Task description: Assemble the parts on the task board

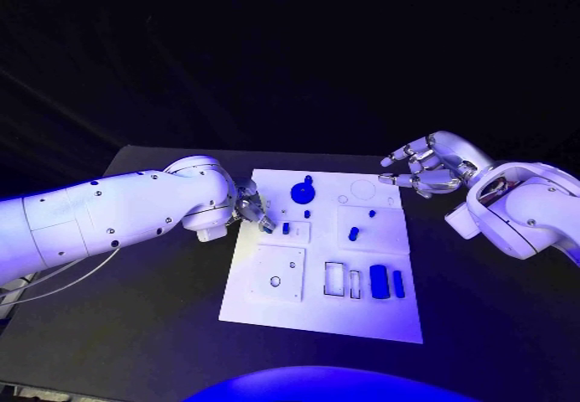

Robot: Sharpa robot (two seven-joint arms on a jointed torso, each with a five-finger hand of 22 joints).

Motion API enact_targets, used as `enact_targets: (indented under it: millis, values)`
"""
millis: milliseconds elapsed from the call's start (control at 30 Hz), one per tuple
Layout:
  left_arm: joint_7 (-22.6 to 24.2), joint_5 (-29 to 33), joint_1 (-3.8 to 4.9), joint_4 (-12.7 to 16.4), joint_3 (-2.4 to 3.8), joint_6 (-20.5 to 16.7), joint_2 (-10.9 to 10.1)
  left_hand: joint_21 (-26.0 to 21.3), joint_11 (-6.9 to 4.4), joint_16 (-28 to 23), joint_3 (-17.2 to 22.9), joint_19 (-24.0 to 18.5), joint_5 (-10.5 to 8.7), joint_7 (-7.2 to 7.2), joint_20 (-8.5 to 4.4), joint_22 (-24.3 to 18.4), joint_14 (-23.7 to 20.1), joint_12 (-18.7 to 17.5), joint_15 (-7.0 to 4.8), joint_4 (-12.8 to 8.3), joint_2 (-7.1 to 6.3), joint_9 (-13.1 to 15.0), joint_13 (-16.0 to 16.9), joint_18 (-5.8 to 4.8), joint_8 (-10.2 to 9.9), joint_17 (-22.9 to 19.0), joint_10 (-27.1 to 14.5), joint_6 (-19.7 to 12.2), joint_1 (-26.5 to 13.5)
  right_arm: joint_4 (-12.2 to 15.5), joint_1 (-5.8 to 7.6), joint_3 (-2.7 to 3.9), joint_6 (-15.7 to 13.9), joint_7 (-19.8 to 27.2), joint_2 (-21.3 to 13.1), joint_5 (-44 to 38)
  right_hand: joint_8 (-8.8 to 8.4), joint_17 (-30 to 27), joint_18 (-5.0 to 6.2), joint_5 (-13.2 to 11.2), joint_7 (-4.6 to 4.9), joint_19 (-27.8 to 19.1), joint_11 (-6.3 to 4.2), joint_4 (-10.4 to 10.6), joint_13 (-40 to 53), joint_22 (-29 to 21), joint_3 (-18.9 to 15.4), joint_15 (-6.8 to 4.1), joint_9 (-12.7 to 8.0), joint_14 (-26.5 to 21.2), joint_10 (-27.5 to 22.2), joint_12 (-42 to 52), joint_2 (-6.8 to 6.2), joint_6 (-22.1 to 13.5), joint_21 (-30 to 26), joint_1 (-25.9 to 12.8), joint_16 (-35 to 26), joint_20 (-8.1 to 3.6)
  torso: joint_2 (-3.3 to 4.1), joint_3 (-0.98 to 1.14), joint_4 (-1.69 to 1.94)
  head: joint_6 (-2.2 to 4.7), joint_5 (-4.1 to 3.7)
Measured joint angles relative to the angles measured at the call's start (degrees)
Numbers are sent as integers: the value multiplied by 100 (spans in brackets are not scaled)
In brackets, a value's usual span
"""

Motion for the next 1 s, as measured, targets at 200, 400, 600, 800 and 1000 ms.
enact_targets:
  millis: [200, 400, 600, 800, 1000]
  values:
    - [-1, 0, -3, -6, -3, 18, 16, 0, 0, 0, -22, 0, 0, -9, 0, 0, 0, 0, 0, 23, -13, 2, 0, 0, 17, 0, 0, 10, -13, 9, 0, 0, 0, 0, -8, 0, -1, 0, 0, 0, 0, 0, 0, 0, 0, 0, 0, 0, 5, 0, 0, 0, 0, 0, 0, 0, 0, 0, -1, 0, -1, -9, -5]
    - [-1, 0, -4, -11, -4, 36, 22, 22, 0, 0, -62, 0, 0, -28, 0, 0, 0, 0, 0, 32, 8, -4, 14, 0, 17, 0, -1, 31, -37, 18, 0, 0, 0, 0, -14, 1, -1, -1, 0, 0, 0, 0, 0, 0, 0, 0, 0, -4, 5, 4, 0, 0, 0, 0, 0, 0, 0, 0, -2, 0, 1, -16, -13]
    - [-1, -3, -6, -15, -6, 48, 36, 22, 1, 0, -109, 0, 0, -10, 0, 0, -5, 0, -5, 78, -15, -10, 19, 0, 17, 3, -1, 50, -59, 24, 0, 0, 0, 0, -17, 1, -1, -1, 0, 0, 0, 0, 0, 0, 0, -1, 0, -22, 4, 22, 0, 0, 0, 0, 0, 0, 0, 0, -2, -2, 3, -21, -18]
    - [-1, -20, -7, -22, -6, 52, 42, 22, 1, 0, -124, 0, 0, -10, 0, 0, -15, 31, -15, 94, -15, -10, 32, 0, 17, 5, -1, 50, -59, 27, 0, 0, 0, -2, -21, 1, -1, -1, 0, 0, 0, 0, 0, 0, 1, -7, 0, -22, 4, 22, 0, 0, 0, 0, 0, 0, 0, 0, -3, -2, 3, -20, -22]
    - [-1, -54, -8, -35, -7, 62, 45, 22, 1, 0, -140, 0, 0, -9, 0, 0, -15, 47, -15, 78, -15, -10, 49, 0, 17, 4, -1, 49, -59, 34, 0, 0, 0, -2, -23, 1, -2, -2, 0, 0, 0, 0, 0, 0, 1, -7, 0, -22, 4, 22, 0, 0, 0, 0, 1, 0, 0, 0, -4, -2, 3, -14, -23]
